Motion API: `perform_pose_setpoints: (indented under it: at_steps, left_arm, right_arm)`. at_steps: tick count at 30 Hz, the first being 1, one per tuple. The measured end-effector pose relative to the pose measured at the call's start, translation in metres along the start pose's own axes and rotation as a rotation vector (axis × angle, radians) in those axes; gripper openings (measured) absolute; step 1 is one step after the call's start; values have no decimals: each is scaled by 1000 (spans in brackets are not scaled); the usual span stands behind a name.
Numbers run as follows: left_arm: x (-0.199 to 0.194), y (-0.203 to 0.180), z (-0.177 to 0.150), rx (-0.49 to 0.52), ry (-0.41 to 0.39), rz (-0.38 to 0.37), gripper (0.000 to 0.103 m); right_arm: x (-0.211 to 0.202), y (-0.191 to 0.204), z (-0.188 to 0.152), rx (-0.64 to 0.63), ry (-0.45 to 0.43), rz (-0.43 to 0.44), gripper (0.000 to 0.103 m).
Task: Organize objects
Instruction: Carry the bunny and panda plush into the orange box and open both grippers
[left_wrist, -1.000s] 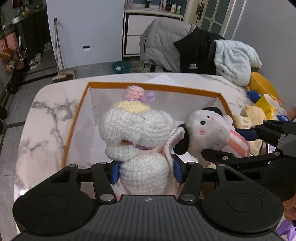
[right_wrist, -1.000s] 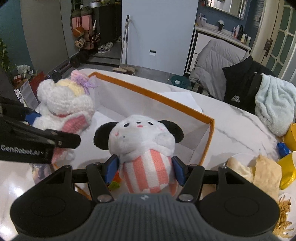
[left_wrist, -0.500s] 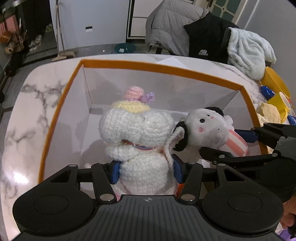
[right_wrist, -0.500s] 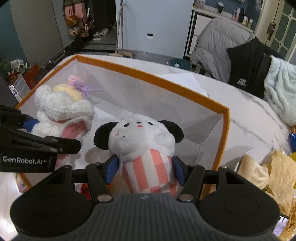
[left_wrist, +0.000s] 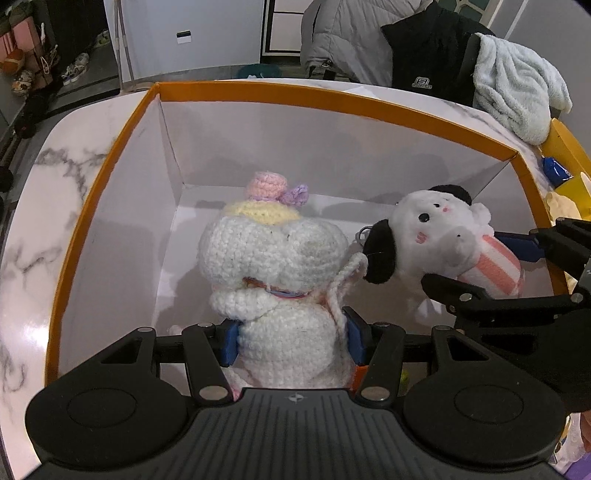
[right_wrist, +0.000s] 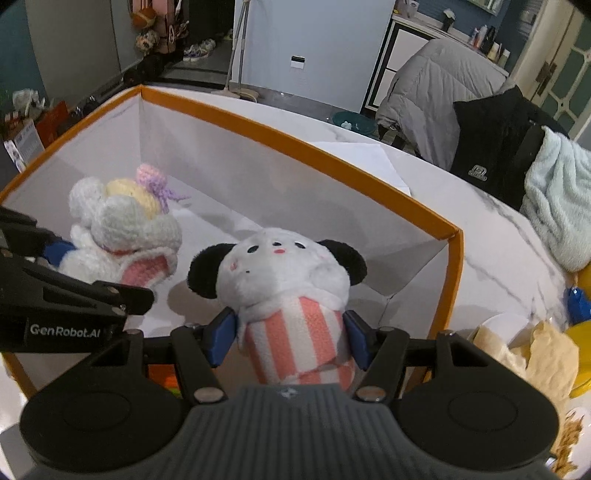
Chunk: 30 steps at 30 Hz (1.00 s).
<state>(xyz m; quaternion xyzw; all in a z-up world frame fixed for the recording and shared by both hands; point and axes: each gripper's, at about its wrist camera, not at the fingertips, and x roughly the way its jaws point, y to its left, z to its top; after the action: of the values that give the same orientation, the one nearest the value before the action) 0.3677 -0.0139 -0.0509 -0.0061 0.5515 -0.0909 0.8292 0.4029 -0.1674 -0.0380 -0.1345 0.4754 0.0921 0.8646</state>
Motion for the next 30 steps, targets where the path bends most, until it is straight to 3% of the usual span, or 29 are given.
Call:
perform_pose_setpoints:
  at_steps: [10, 22, 27, 28, 30]
  left_arm:
    - [8, -17, 6, 74, 57, 71, 66]
    - [23, -31, 5, 134, 107, 145, 70]
    - [18, -26, 5, 107, 80, 133, 76]
    - [16, -25, 5, 96, 71, 132, 81]
    - [11, -23, 6, 84, 51, 124, 83]
  right_arm:
    - [11, 17, -5, -169, 56, -104, 66]
    - [12, 21, -10, -224, 77, -131, 68]
    - [11, 18, -10, -219, 67, -125, 69]
    - [11, 18, -10, -215, 64, -124, 70]
    - [7, 17, -9, -203, 56, -119, 78]
